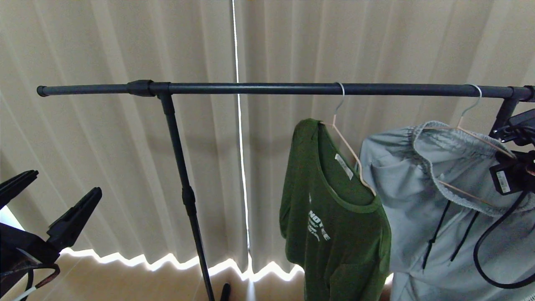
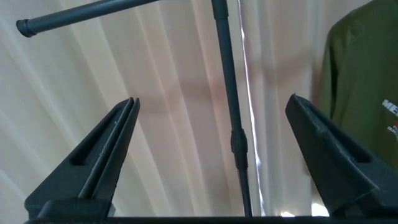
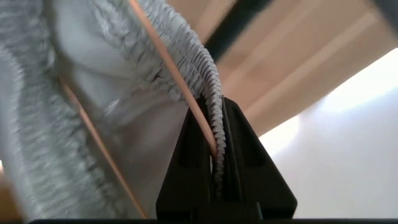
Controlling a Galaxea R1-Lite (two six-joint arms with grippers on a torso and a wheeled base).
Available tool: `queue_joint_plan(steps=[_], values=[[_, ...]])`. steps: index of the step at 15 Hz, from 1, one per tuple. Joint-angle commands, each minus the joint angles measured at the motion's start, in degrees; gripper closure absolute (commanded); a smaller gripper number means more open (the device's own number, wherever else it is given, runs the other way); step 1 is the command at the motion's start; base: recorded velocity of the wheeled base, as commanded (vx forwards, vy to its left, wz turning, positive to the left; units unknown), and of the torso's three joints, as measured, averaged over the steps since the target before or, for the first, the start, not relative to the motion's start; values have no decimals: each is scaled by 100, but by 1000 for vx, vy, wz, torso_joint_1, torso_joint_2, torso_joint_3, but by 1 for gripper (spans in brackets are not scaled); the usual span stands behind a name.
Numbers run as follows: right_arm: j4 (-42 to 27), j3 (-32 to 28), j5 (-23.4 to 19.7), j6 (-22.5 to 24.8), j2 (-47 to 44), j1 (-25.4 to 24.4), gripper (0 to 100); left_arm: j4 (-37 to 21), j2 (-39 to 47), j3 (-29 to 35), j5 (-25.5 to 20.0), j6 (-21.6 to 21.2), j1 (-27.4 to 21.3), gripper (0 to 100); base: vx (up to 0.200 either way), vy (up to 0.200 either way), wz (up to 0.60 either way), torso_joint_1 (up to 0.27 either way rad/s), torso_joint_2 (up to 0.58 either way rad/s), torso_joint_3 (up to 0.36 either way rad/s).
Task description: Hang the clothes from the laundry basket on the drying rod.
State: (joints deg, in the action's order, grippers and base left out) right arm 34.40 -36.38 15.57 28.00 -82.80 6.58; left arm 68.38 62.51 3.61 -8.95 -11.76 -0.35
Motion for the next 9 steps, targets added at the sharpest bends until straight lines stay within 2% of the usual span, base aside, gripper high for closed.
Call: queue_joint_plan(steps=[1,2,6,9], values=[[-4,34,-10,4,-8,-43,100,0,-20,17,-2,7,0,0,0,0,0,0,0,0],[5,34,-10,4,1,-43,0,0,-20,17,-2,-1,0,0,0,0,0,0,0,0],[23,324,-230,-155,378,-61,0,0,6,52,7,7,0,0,0,0,0,0,0,0],[23,693,-1179,-357,915,-52,0,-26,6,-211,16,148,97,0,0,0,0,0,0,0]])
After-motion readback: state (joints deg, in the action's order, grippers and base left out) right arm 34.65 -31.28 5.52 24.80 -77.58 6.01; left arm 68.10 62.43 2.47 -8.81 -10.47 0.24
